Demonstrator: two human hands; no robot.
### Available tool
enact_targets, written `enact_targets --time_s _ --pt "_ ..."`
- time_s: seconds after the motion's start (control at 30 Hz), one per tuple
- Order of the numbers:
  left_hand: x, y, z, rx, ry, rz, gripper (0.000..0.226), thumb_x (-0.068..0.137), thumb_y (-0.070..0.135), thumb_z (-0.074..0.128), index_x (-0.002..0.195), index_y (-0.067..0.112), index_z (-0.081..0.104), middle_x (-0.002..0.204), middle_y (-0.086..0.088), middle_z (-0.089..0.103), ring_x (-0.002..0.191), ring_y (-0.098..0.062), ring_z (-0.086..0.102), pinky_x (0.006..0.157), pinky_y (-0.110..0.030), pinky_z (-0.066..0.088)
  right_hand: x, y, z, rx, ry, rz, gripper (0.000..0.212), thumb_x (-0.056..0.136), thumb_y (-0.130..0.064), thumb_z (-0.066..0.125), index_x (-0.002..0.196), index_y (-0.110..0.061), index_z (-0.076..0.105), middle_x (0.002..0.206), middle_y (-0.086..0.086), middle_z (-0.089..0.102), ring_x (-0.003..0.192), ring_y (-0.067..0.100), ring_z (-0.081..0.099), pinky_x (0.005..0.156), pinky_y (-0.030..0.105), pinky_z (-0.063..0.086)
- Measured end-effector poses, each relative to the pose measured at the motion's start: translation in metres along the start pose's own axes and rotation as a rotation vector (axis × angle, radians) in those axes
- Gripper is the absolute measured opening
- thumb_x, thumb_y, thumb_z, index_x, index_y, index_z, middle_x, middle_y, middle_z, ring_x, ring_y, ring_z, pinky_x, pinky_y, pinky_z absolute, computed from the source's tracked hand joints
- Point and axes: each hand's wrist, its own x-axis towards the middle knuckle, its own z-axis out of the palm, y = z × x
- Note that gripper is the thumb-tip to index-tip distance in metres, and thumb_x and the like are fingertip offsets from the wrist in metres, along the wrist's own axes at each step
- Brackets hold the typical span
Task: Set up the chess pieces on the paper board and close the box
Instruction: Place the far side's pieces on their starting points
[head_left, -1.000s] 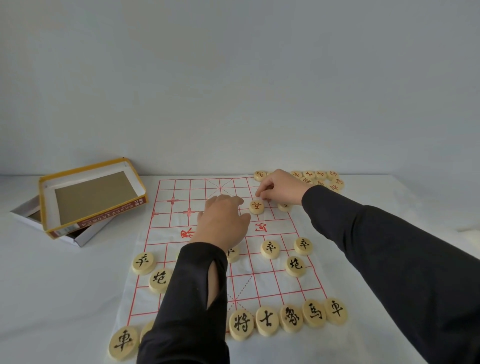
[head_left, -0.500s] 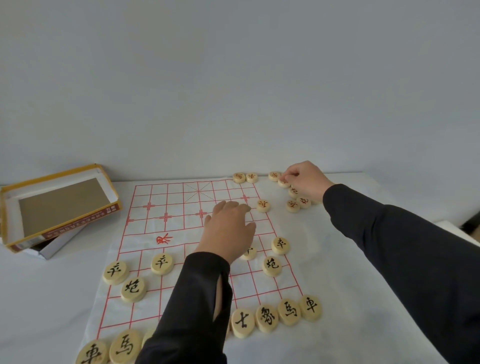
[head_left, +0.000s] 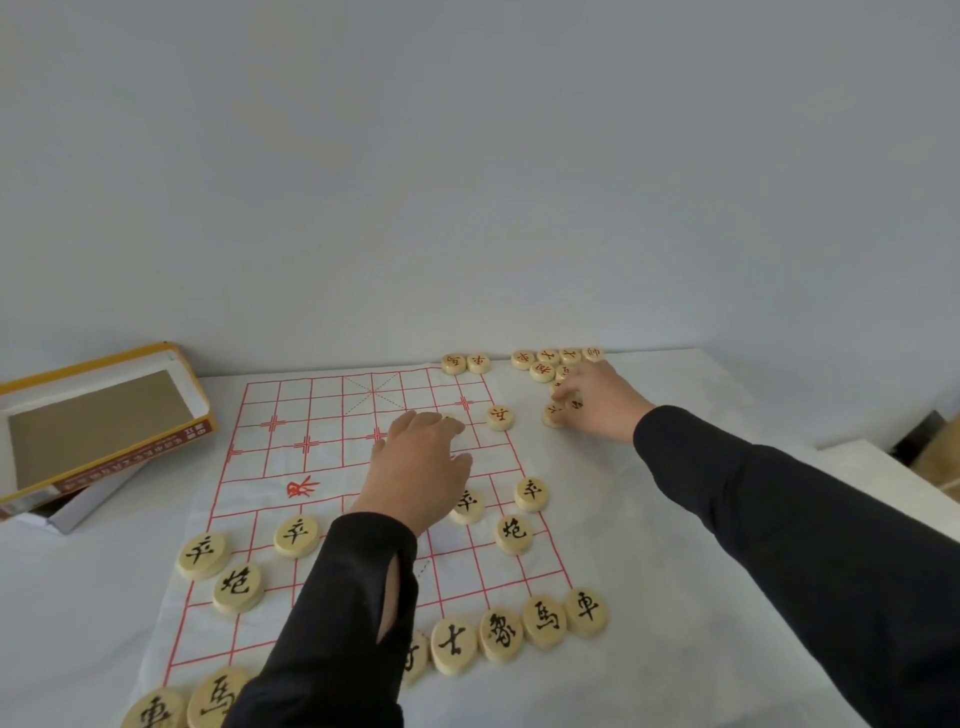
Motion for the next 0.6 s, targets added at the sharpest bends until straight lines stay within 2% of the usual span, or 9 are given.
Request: enact_targets --time_s 0.2,0.3,0.4,0.6 --pt "-0.008 -0.020 -0.017 -0.011 0.045 -0.056 0.042 0.095 0.028 0.046 0.137 0.023 0.042 0.143 0.004 0.039 0.135 -0.016 0.028 0.112 -0.037 0.024 -0.007 -0.007 0.004 -0.216 0.039 -0.009 0.039 0.084 -0.043 0.060 0.115 -0.020 0.067 0.126 0.002 0.053 0.118 0.023 0.042 0.093 0.032 0.036" --pt "-0.016 -0.029 -0.026 -0.001 0.072 -0.094 0.042 0.095 0.028 0.045 0.137 0.023 0.042 0.143 0.004 0.040 0.134 -0.017 0.029 0.113 -0.039 0.025 -0.009 -0.016 0.007 -0.279 0.191 0.031 0.030 0.083 -0.041 0.055 0.098 -0.020 0.072 0.114 0.001 0.058 0.109 0.022 0.046 0.089 0.033 0.036" --pt "-0.028 -0.036 -0.033 -0.001 0.111 -0.093 0.041 0.095 0.027 0.045 0.136 0.022 0.044 0.141 0.004 0.042 0.133 -0.017 0.030 0.113 -0.040 0.026 -0.012 -0.038 0.003 -0.155 0.351 0.072 0.029 0.080 -0.037 0.059 0.094 -0.013 0.069 0.104 0.003 0.060 0.105 0.022 0.048 0.089 0.032 0.037" --pt "-0.045 -0.055 -0.044 0.029 0.109 -0.117 0.041 0.095 0.028 0.044 0.136 0.024 0.043 0.142 0.004 0.040 0.134 -0.017 0.028 0.113 -0.038 0.024 -0.013 -0.096 0.000 -0.145 0.286 -0.127 0.031 0.082 -0.038 0.062 0.105 -0.019 0.067 0.109 0.001 0.060 0.110 0.022 0.047 0.093 0.034 0.037"
